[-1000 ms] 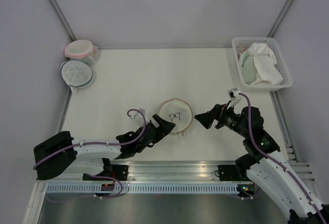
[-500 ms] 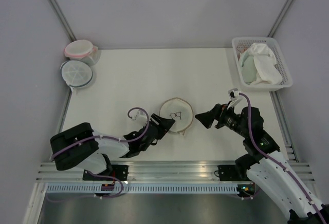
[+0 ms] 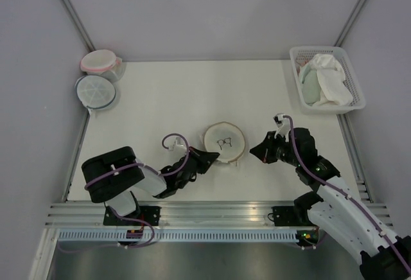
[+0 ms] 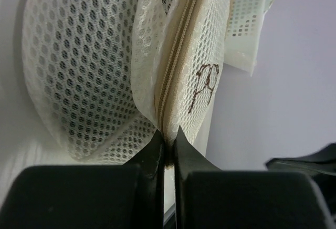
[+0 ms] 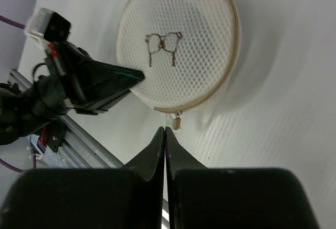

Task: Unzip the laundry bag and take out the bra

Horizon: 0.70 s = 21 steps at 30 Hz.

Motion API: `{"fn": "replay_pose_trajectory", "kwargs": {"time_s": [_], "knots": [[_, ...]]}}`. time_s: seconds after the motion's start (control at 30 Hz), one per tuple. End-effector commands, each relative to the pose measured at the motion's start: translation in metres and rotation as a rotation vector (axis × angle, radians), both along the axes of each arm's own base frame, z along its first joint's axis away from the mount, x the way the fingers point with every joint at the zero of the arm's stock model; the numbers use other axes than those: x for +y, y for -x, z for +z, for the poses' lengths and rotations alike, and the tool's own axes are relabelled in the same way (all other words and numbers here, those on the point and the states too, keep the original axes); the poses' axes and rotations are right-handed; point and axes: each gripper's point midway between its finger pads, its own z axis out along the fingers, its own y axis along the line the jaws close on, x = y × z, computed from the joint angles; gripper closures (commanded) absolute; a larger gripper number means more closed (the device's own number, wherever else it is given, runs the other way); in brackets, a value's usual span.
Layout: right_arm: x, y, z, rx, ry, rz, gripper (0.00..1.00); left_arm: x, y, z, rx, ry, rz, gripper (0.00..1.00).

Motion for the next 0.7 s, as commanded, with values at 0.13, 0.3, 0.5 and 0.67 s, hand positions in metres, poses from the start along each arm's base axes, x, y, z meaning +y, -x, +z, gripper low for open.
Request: {"fn": "replay_pose_trajectory", "kwargs": {"time_s": [0.13, 0.3, 0.5, 0.67], "knots": [[-0.006, 0.003, -0.027, 0.084, 0.148, -0.001, 0.72, -0.019, -0.003, 0.060, -0.050, 0.141, -0.051, 0.98], [0.001, 0.003, -0.036, 0.110, 0.182, 0.012, 0.02, -0.017, -0.003, 0.069, -0.080, 0.095, -0.060, 0.98], [0.012, 0.003, -0.032, 0.087, 0.190, 0.005, 0.02, -0.023, -0.001, 0.067, -0.075, 0.085, -0.086, 0.98], [0.015, -0.001, -0.022, 0.076, 0.164, -0.020, 0.04, -0.020, 0.000, 0.060, -0.056, 0.075, -0.084, 0.98]]}}
